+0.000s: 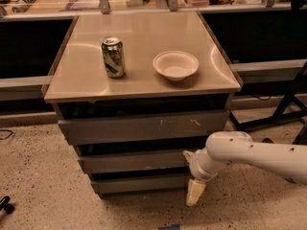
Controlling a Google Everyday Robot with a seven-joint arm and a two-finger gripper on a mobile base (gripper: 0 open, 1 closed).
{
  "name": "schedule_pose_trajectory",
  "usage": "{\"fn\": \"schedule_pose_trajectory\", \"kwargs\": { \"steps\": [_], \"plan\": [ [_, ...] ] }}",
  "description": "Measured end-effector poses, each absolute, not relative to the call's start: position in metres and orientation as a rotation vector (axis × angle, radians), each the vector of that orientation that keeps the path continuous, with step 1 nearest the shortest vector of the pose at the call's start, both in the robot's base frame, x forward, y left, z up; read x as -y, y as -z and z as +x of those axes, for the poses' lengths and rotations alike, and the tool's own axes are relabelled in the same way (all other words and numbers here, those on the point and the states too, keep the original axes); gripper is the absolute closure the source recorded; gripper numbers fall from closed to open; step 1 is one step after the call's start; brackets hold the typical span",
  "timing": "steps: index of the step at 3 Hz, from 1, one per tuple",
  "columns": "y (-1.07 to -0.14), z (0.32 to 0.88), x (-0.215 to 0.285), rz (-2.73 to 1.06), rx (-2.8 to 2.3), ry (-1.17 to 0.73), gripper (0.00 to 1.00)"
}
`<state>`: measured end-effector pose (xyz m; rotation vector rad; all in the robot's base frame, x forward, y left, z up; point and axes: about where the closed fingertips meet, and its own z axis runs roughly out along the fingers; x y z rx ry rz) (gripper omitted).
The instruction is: Open middle drawer
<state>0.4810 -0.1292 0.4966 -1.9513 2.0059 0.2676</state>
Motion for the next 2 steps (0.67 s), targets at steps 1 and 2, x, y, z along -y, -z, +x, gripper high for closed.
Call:
{"fn": "schedule_pose_trajectory", "kwargs": {
  "steps": [1,2],
  "plan": [
    [-0.482,0.485,0.134,-1.941,-1.967,-0.243,0.0],
    [-0.463,0.498,0.136,-1.909,-1.905,-0.259,0.0]
  ]
}}
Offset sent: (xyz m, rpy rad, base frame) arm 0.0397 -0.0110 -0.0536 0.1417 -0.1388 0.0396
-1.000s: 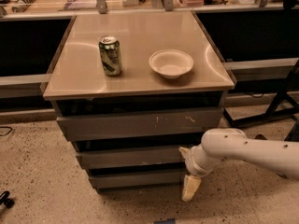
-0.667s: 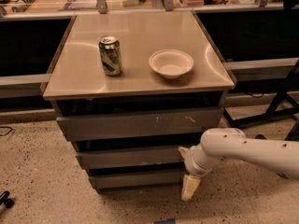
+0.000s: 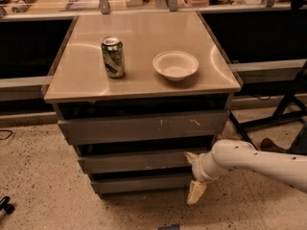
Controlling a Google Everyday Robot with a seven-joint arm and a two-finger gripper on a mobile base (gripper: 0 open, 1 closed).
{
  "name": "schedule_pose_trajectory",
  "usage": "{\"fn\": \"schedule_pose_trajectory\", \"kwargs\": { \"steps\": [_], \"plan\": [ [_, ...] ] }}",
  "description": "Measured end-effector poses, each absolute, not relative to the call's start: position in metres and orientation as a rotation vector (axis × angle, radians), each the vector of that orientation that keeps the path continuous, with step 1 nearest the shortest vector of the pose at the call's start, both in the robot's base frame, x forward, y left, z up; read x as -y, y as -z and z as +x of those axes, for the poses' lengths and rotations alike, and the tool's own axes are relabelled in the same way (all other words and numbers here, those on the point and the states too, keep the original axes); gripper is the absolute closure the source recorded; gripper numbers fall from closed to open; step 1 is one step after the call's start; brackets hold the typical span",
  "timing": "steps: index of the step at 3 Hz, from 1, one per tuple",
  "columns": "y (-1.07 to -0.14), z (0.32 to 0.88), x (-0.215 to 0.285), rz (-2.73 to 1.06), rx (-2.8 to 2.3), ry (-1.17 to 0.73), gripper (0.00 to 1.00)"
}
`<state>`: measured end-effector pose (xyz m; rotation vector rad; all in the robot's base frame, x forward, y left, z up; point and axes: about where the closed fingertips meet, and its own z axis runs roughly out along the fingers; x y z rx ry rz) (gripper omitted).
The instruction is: Open middle drawer
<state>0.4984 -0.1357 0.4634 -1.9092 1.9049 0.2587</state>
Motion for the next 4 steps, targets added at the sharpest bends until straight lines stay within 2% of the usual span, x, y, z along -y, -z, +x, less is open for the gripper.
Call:
{"fn": "schedule_pose_trajectory", "kwargs": {
  "steps": [3,4],
  "plan": [
    [-0.428,0.566,0.129,-1.902,-1.766,-0.245,0.0],
    [-0.399,0.6,0.108,-1.947,-1.731,-0.284,0.0]
  ]
}}
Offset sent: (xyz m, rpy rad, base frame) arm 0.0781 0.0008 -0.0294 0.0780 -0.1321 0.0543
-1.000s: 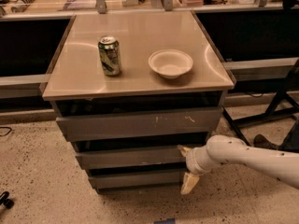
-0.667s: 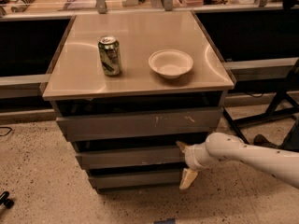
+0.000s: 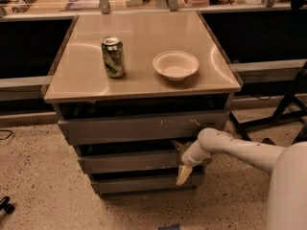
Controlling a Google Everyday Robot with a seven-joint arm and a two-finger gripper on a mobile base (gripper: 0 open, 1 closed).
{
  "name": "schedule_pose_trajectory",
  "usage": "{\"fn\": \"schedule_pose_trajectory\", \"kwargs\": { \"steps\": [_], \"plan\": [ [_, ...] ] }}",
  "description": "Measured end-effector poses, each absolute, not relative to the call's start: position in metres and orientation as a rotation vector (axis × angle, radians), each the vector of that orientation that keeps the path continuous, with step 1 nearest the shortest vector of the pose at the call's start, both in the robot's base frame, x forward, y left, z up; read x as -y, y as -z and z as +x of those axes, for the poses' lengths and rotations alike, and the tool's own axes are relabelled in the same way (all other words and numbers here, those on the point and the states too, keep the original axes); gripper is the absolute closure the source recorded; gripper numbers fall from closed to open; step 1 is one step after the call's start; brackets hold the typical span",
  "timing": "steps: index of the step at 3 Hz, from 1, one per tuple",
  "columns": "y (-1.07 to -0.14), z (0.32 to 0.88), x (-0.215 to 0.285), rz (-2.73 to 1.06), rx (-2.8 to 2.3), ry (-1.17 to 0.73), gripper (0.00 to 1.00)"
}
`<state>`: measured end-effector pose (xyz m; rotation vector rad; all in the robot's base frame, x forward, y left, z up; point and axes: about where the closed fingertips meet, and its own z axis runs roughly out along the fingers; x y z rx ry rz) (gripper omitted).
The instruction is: Open middle drawer
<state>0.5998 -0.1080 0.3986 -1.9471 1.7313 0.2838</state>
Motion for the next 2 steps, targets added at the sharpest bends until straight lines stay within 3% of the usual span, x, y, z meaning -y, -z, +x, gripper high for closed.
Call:
{"fn": "schedule_pose_trajectory", "kwargs": {
  "steps": [2],
  "plan": [
    [-0.3992,0.5929,0.1024,-1.982,-1.766,-0.318,0.0]
  ]
}}
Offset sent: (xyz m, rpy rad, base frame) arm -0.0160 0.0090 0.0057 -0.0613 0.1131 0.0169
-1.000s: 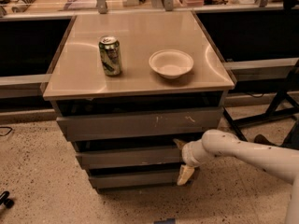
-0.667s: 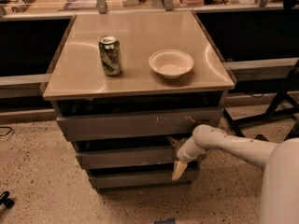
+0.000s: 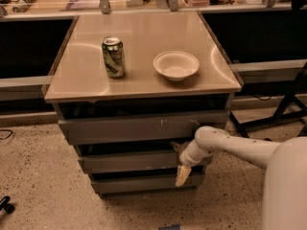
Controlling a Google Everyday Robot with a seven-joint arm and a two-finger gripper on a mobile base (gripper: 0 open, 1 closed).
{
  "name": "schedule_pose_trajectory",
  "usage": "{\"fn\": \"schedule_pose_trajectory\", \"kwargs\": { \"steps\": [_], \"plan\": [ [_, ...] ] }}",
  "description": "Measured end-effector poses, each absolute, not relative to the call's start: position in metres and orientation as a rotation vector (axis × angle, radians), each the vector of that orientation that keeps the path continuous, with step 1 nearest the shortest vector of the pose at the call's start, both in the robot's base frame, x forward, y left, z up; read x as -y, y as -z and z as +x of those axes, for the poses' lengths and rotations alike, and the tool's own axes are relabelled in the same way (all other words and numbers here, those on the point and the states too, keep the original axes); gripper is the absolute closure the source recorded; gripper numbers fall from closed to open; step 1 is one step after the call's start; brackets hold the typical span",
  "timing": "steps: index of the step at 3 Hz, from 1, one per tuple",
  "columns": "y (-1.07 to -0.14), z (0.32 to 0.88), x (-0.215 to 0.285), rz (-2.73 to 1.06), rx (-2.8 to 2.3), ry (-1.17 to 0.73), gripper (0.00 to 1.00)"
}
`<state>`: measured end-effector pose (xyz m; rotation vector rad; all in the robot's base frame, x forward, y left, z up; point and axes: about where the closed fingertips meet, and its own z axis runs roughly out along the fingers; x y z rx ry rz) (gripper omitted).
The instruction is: Open middle drawer
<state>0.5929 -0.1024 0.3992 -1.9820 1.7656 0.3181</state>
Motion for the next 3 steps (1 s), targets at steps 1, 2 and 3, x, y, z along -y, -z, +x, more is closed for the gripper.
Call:
{"fn": "schedule_pose_trajectory", "kwargs": {
  "steps": [1,2,3],
  "plan": [
    [-0.402,0.582,0.096,-2.037,-1.816,-0.357,0.0],
    [-0.405,0.569,0.092,-2.085,-1.861,-0.397,0.0],
    [-0.409,0.553,0.09,-2.139,-1.894,-0.442,0.0]
  ]
}}
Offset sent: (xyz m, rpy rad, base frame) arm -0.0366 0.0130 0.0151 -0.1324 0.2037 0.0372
